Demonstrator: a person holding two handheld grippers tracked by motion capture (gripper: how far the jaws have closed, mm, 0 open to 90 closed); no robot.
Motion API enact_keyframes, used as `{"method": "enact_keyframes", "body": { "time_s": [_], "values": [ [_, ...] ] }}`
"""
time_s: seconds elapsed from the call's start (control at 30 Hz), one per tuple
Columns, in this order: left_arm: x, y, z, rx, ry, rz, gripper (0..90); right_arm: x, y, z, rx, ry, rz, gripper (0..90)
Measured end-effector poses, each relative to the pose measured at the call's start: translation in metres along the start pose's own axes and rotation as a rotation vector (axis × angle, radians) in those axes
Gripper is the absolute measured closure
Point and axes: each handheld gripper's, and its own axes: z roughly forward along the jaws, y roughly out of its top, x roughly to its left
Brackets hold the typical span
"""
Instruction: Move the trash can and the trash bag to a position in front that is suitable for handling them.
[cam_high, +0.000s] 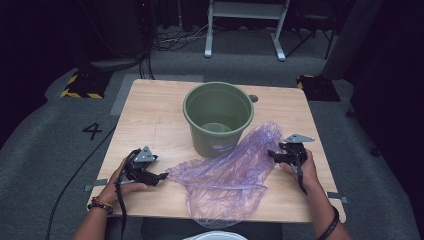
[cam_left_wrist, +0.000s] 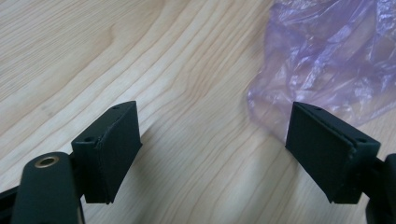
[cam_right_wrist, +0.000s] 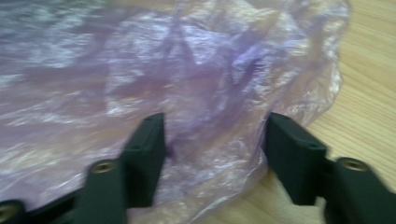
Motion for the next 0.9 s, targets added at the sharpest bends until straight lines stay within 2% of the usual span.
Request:
{"method": "enact_keyframes", "body": {
  "time_s": [0.03, 0.07, 0.13, 0.23, 0.33, 0.37, 0.4, 0.47, 0.5, 0.7, 0.8, 0.83, 0.9],
  "values": [
    [0.002, -0.002, -0.002, 0.001, 0.007, -0.003, 17.5, 0.001, 0.000, -0.001, -0.002, 0.012, -0.006, 50.5],
    [0.002, -0.002, -0.002, 0.001, 0.007, -0.003, 17.4, 0.001, 0.000, -0.001, -0.002, 0.012, -0.006, 50.5],
    [0.004, -0.005, -0.005, -0.001, 0.018, -0.014, 17.4, 0.002, 0.000, -0.001, -0.003, 0.029, -0.018, 59.8],
    [0.006, -0.009, -0.010, -0.013, 0.005, -0.053, 17.4, 0.003, 0.000, -0.003, -0.001, 0.045, -0.017, 72.5],
    [0.008, -0.009, -0.012, -0.002, 0.021, -0.088, 17.1, 0.003, -0.001, -0.004, -0.005, 0.049, -0.018, 82.9],
    [0.010, -0.009, -0.012, -0.006, 0.039, -0.090, 17.1, 0.003, -0.001, -0.004, -0.005, 0.049, -0.018, 82.9],
    [0.012, -0.008, -0.011, -0.016, 0.075, -0.107, 17.2, 0.004, -0.002, -0.004, -0.014, 0.054, -0.028, 85.3],
    [0.012, -0.008, -0.009, -0.016, 0.086, -0.110, 17.3, 0.004, -0.003, -0.005, -0.023, 0.061, -0.037, 86.3],
    [0.012, -0.005, -0.005, -0.001, 0.110, -0.102, 16.9, 0.006, -0.001, -0.006, -0.037, 0.064, -0.046, 87.4],
    [0.011, 0.005, 0.005, 0.001, 0.119, -0.115, 15.0, 0.009, 0.004, -0.014, -0.102, 0.071, -0.052, 88.7],
    [0.009, 0.009, 0.009, 0.005, 0.120, -0.117, 14.3, 0.010, 0.006, -0.019, -0.145, 0.076, -0.047, 88.7],
    [0.008, 0.010, 0.010, 0.007, 0.122, -0.120, 13.0, 0.011, 0.007, -0.023, -0.180, 0.082, -0.048, 88.7],
    [0.008, 0.010, 0.011, 0.008, 0.120, -0.120, 12.8, 0.011, 0.008, -0.024, -0.188, 0.080, -0.047, 88.7]
  ]
}}
